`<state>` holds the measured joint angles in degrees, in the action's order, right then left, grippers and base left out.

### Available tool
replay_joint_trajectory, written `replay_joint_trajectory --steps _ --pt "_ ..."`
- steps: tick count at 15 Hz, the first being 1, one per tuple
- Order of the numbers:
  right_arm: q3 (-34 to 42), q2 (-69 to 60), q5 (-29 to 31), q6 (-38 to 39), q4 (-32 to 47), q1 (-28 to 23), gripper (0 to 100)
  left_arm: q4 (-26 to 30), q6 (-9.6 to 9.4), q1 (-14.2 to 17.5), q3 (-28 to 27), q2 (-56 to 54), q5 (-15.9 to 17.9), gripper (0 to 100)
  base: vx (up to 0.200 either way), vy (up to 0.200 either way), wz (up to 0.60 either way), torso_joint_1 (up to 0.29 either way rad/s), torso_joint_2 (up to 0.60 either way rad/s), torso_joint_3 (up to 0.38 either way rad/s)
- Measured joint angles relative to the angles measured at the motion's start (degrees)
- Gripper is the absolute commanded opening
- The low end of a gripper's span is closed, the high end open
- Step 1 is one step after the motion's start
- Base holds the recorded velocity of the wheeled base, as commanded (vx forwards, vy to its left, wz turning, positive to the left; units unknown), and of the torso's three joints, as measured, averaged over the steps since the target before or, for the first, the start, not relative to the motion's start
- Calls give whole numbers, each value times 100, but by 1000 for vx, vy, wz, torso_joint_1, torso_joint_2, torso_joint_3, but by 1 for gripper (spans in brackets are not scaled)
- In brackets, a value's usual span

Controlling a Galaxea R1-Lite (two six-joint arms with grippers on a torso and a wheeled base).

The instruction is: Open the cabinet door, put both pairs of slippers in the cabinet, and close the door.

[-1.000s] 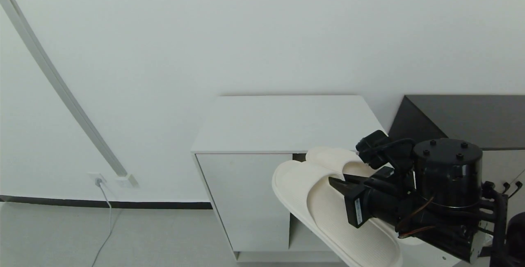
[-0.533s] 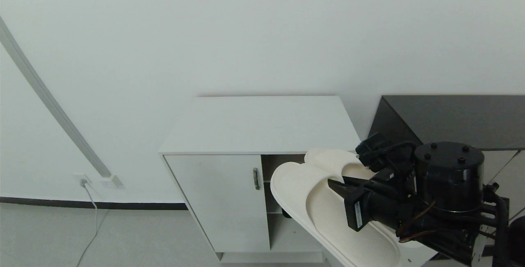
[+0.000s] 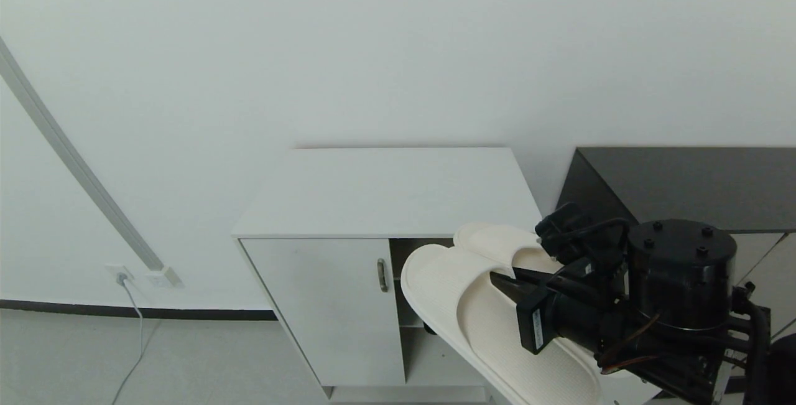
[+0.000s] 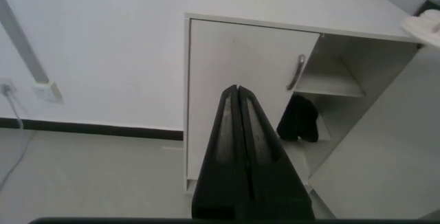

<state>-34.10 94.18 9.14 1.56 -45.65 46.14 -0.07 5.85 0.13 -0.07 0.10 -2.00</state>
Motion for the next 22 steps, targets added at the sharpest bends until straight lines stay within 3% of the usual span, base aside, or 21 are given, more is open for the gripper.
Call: replay_joint_trajectory --steps 9,22 --pt "9 80 5 21 -18 146 0 -6 11 0 -4 0 1 0 0 0 0 -11 25 14" --pt "48 315 40 21 -271 182 0 0 16 0 0 0 -10 0 0 0 0 -185 421 234"
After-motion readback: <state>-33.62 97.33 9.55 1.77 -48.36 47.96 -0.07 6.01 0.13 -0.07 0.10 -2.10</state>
